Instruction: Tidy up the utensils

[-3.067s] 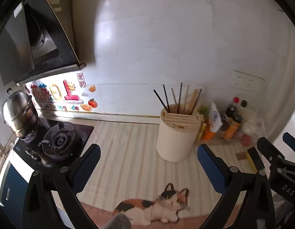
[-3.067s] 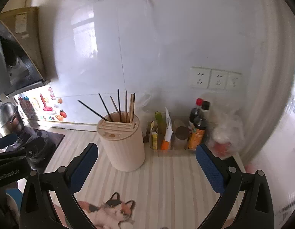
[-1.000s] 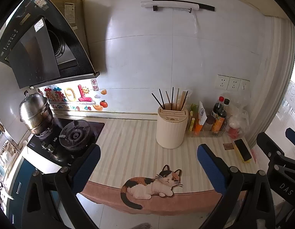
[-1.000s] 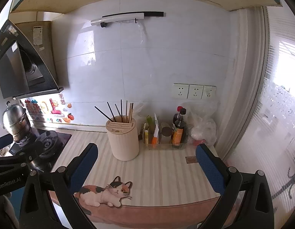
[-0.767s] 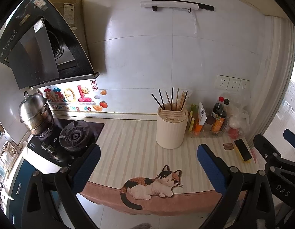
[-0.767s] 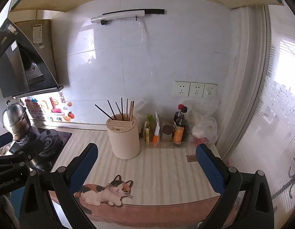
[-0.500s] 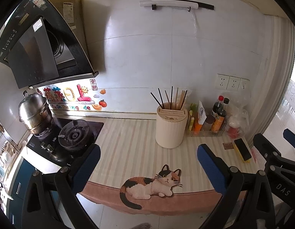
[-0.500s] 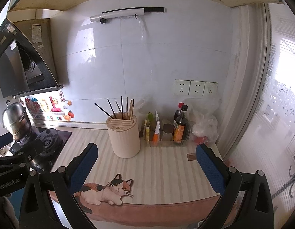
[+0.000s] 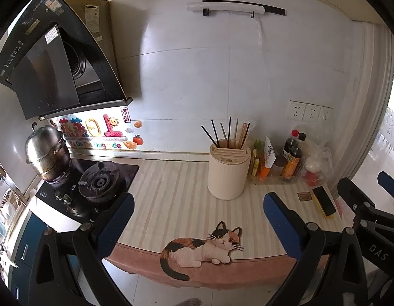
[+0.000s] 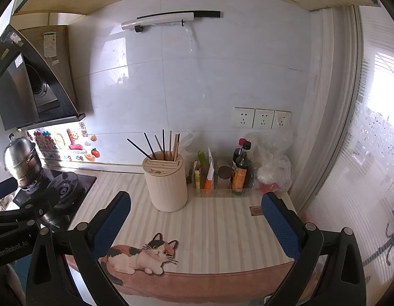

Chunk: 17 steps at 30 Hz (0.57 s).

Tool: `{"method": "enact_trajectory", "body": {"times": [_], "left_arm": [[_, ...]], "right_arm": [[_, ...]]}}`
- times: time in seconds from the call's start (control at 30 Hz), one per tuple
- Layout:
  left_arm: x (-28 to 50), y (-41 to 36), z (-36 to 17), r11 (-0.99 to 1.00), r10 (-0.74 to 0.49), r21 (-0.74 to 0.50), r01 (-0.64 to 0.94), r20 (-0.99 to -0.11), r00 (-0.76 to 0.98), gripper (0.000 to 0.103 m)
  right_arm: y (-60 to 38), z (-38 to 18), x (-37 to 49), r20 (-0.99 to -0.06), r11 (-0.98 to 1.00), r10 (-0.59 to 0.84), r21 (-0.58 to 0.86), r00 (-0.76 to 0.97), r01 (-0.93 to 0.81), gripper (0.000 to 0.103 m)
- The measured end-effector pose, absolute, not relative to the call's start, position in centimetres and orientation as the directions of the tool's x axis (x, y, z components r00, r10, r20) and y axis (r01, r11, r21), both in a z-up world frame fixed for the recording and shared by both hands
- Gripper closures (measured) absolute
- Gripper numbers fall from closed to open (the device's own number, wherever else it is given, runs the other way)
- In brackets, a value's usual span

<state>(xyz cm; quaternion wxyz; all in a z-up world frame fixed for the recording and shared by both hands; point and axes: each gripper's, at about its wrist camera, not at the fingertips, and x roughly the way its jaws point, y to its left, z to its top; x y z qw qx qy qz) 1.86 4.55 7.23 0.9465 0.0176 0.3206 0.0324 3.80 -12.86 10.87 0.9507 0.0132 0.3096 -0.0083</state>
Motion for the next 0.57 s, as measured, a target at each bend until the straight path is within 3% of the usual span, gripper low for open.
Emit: {"method": "enact_trajectory", "body": {"times": [0.57], "left_arm": [[1.81, 4.74, 7.22, 0.998, 0.060, 0.039, -0.045, -0.615, 0.787, 0.000]], "right_arm": [[-12.95, 11.18, 3.84, -0.593, 0.999, 0.004, 0.036, 0.805, 0.022, 0.000]]}}
